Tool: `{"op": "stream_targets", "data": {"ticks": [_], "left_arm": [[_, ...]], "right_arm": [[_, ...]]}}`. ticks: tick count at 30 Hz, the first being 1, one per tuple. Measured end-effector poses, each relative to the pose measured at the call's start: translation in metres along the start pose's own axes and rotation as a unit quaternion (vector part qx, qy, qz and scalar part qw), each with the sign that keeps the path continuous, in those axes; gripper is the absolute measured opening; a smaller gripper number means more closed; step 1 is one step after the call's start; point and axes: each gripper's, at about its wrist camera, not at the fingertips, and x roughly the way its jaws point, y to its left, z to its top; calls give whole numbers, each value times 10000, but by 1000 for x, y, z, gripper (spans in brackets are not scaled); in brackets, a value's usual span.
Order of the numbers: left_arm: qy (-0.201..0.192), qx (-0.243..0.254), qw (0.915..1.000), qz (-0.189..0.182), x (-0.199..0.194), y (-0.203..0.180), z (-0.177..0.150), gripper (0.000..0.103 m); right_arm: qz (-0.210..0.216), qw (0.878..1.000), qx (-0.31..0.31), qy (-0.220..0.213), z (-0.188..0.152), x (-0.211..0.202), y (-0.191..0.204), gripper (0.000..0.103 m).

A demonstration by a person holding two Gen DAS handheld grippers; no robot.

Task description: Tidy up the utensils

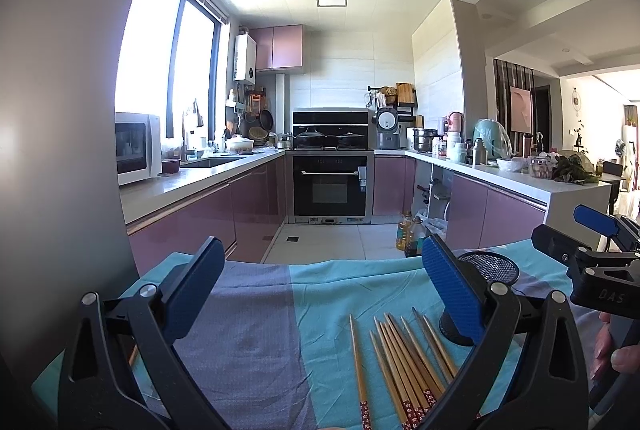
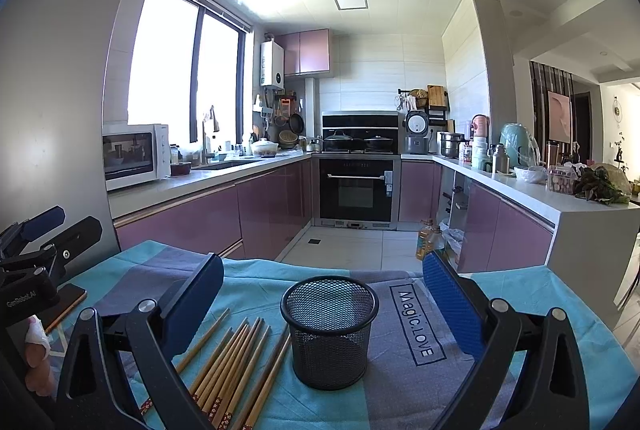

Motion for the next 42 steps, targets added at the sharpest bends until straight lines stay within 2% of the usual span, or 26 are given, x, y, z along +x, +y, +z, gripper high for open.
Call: {"op": "stream_targets", "data": {"ticks": [42], "left_arm": [[-26,0,10000,-31,-1,-1,1,97]], "right_arm": [[-4,10000,22,-16,0,-1,0,97]]}}
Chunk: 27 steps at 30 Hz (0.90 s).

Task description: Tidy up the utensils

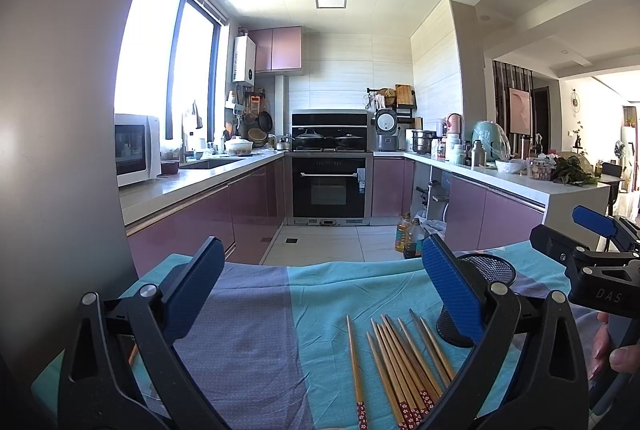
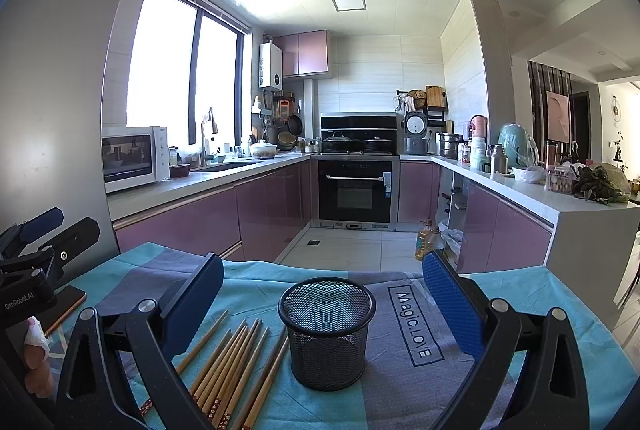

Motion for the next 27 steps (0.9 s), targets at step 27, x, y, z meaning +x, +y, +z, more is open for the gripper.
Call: {"op": "stream_targets", "data": {"ticks": [27], "left_arm": [[9,-4,10000,6,0,0,-1,97]], "right_arm": [[-13,10000,25,-17,-1,-3,-2,97]]}}
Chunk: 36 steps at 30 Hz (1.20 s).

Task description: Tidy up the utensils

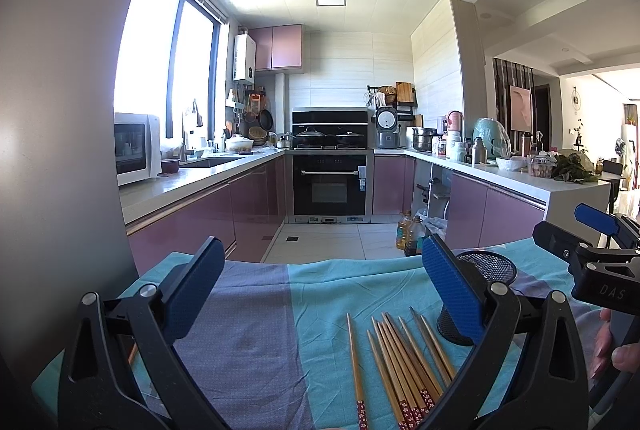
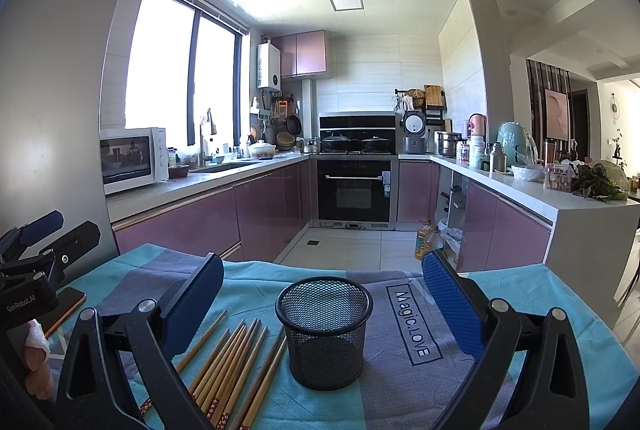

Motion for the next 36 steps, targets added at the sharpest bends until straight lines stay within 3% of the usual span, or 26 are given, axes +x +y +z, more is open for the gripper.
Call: {"op": "stream_targets", "data": {"ticks": [36], "left_arm": [[46,9,10000,6,-1,0,-1,97]], "right_arm": [[3,10000,21,36,-1,1,0,97]]}}
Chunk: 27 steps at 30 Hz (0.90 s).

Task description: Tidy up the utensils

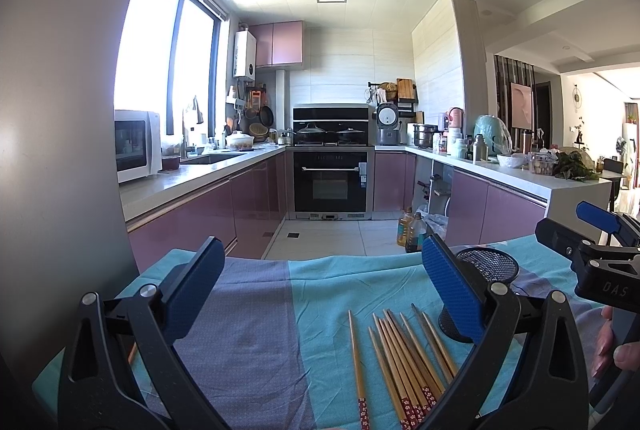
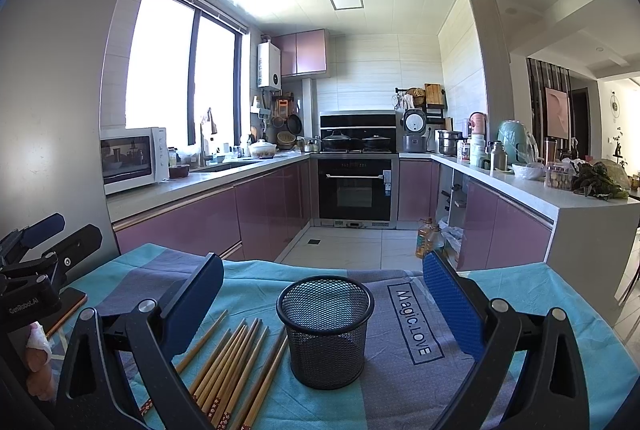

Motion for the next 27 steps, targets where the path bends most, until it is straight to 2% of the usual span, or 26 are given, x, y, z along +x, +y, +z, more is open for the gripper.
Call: {"op": "stream_targets", "data": {"ticks": [12,17,22,25,27], "left_arm": [[77,26,10000,22,0,1,-1,97],[237,85,9997,-5,3,1,-2,97],[853,196,9959,-204,23,4,-13,97],[1370,330,9895,-306,40,5,-24,97],[1736,374,9834,-376,51,6,-32,97]], "right_arm": [[63,9999,53,74,0,4,0,97],[248,9990,68,358,-3,6,-1,97],[745,9920,-22,1021,-18,16,9,97],[979,9834,-183,1517,-32,26,20,97],[1101,9757,-253,1877,-43,37,28,90]]}}
